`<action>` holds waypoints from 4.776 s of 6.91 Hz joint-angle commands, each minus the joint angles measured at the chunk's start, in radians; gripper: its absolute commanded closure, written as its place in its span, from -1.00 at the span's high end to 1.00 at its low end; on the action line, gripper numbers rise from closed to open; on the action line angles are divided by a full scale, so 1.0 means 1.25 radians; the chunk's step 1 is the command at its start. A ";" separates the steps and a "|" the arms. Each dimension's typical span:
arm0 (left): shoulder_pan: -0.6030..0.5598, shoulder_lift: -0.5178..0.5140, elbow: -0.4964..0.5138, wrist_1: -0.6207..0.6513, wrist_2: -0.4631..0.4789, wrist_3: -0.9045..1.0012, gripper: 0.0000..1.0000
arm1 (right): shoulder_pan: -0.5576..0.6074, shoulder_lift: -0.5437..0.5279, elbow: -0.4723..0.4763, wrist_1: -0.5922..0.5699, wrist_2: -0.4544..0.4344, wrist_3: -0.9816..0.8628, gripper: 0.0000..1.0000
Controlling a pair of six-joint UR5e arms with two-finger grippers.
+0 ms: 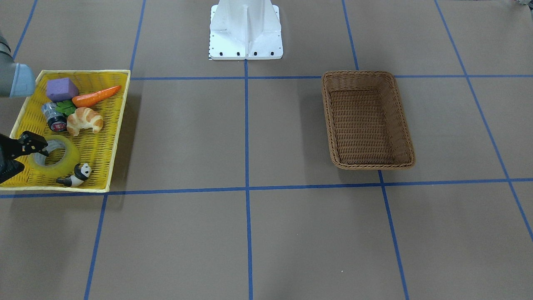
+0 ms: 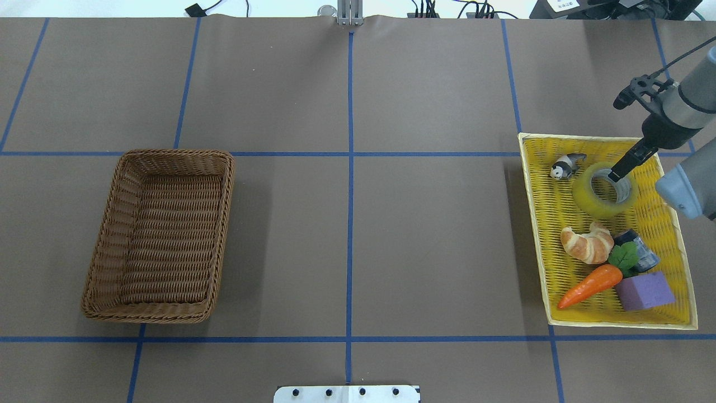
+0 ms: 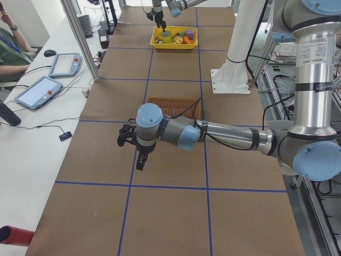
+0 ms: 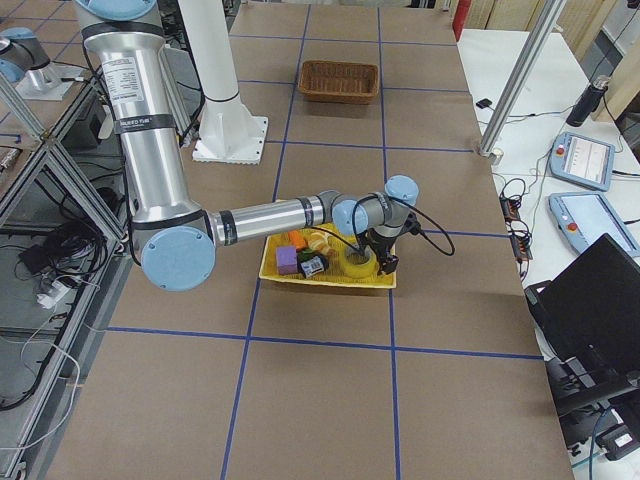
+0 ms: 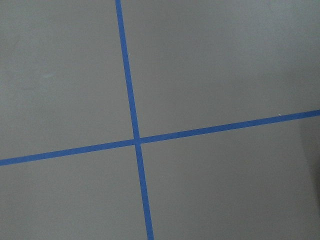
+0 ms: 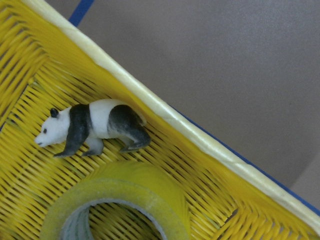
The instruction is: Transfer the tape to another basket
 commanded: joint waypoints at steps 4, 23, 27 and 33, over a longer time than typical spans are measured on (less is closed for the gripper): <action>0.001 0.001 0.000 -0.001 0.000 -0.002 0.97 | -0.010 -0.015 -0.008 -0.003 -0.002 -0.001 0.99; 0.168 -0.096 0.005 -0.631 -0.087 -0.972 0.95 | -0.020 0.070 0.207 0.666 0.115 1.114 -1.00; 0.367 -0.253 -0.003 -1.021 0.091 -1.593 0.95 | -0.134 0.086 0.217 0.973 0.048 1.392 -1.00; 0.696 -0.344 -0.039 -1.168 0.497 -1.697 0.94 | -0.317 0.153 0.220 1.094 -0.125 1.477 -1.00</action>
